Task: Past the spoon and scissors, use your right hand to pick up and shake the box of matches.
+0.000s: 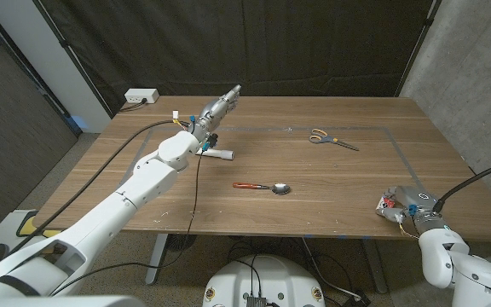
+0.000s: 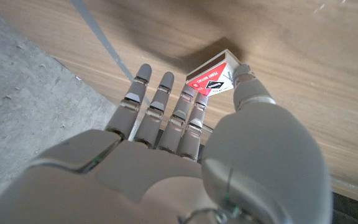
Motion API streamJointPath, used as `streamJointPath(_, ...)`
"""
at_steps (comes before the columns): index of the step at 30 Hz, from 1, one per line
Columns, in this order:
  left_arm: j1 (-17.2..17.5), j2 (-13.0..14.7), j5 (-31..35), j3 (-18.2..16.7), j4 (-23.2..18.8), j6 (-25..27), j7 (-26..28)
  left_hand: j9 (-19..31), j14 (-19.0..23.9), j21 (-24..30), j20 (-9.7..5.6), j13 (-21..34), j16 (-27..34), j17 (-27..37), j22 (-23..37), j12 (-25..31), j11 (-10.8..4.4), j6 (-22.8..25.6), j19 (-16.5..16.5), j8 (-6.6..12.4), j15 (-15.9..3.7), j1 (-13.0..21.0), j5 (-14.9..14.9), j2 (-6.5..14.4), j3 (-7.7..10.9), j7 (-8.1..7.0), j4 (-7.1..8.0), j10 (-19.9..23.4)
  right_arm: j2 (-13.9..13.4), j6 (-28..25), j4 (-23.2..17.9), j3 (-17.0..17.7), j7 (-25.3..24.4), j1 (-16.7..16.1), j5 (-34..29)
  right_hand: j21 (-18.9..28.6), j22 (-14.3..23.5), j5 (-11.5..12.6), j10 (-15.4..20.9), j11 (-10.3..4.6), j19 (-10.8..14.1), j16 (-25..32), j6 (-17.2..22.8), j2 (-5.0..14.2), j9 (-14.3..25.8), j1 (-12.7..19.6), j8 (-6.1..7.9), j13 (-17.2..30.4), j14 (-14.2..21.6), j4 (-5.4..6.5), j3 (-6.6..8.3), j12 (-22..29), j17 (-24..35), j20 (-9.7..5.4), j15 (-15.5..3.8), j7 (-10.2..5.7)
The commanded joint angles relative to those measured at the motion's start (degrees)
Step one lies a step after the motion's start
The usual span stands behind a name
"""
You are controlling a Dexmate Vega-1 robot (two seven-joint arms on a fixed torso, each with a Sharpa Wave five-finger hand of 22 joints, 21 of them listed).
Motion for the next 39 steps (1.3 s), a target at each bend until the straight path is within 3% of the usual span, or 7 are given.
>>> streamJointPath(1,-0.8,0.2,0.1,-0.2,0.3,0.1,-0.2,0.1,0.4,-0.1,0.22,0.3,0.0,0.1,0.2,-0.1,-0.15,0.5,-0.1,0.03,-0.06,-0.1,-0.1,0.4,-0.48,-0.16,0.11,0.4,2.0,3.7,-1.4,7.8,-2.0,-4.0,1.1,0.0,0.2,-0.1,5.5,-4.89,0.3,-0.3,4.9,3.58,0.1,2.7,0.14,0.1,0.7,0.5,0.29,0.2,0.1,0.08,-5.94,-4.37)
streamJointPath(9,-1.0,0.2,0.1,-0.5,0.6,-0.6,-0.3,0.1,0.4,-0.1,0.2,0.3,0.0,0.1,0.2,-0.1,-0.14,0.6,-0.1,0.03,-0.13,-0.1,-0.1,0.4,-0.56,-0.2,0.13,0.4,5.6,8.5,-1.2,11.9,-1.3,-4.6,-0.4,0.0,0.2,-0.3,5.4,-4.93,0.4,-0.7,4.8,3.51,0.2,2.2,-0.01,0.0,0.3,0.75,0.14,0.0,0.1,0.18,-5.78,-4.21)
streamJointPath(20,1.5,1.5,-1.4,-2.6,-0.4,-3.0,-0.7,0.1,0.4,-0.1,0.24,0.3,0.0,0.1,0.2,-0.1,-0.12,0.7,-0.2,0.04,-0.03,0.0,-0.2,0.5,-0.64,-0.23,0.15,0.4,12.6,16.8,0.3,11.8,-1.1,1.2,-0.9,0.4,0.2,-0.4,6.4,-4.63,1.9,-0.9,5.6,3.61,0.2,1.9,0.01,0.0,1.2,0.82,0.11,-0.1,0.2,-1.93,-5.67,-3.44)
streamJointPath(27,2.1,2.1,-1.5,-2.9,-0.2,-4.6,-1.5,0.1,0.5,-0.1,0.25,0.3,0.0,0.1,0.2,-0.1,-0.08,0.8,-0.1,0.07,-0.02,0.0,-0.2,0.6,-0.69,-0.04,0.16,0.4,16.3,22.4,2.4,11.0,-1.2,4.5,-0.5,0.5,0.2,-0.4,6.6,-4.26,2.2,-0.7,5.8,3.94,0.1,1.9,-0.07,0.0,1.5,0.92,0.03,-0.3,0.4,-1.88,-5.38,-3.18)
streamJointPath(39,1.2,2.0,-1.4,-1.8,1.2,-4.3,-3.3,0.1,0.5,-0.1,0.33,0.3,0.0,0.1,0.2,-0.1,-0.1,0.8,-0.2,0.02,0.03,0.1,-0.3,0.6,-0.79,-0.05,0.17,0.4,19.8,29.9,7.3,8.9,0.7,11.5,2.6,0.4,0.3,-0.5,6.6,-4.08,2.2,-0.6,6.0,4.57,0.1,1.9,-0.19,0.0,1.6,1.08,-0.21,-0.5,0.8,-1.87,-5.44,-3.05)
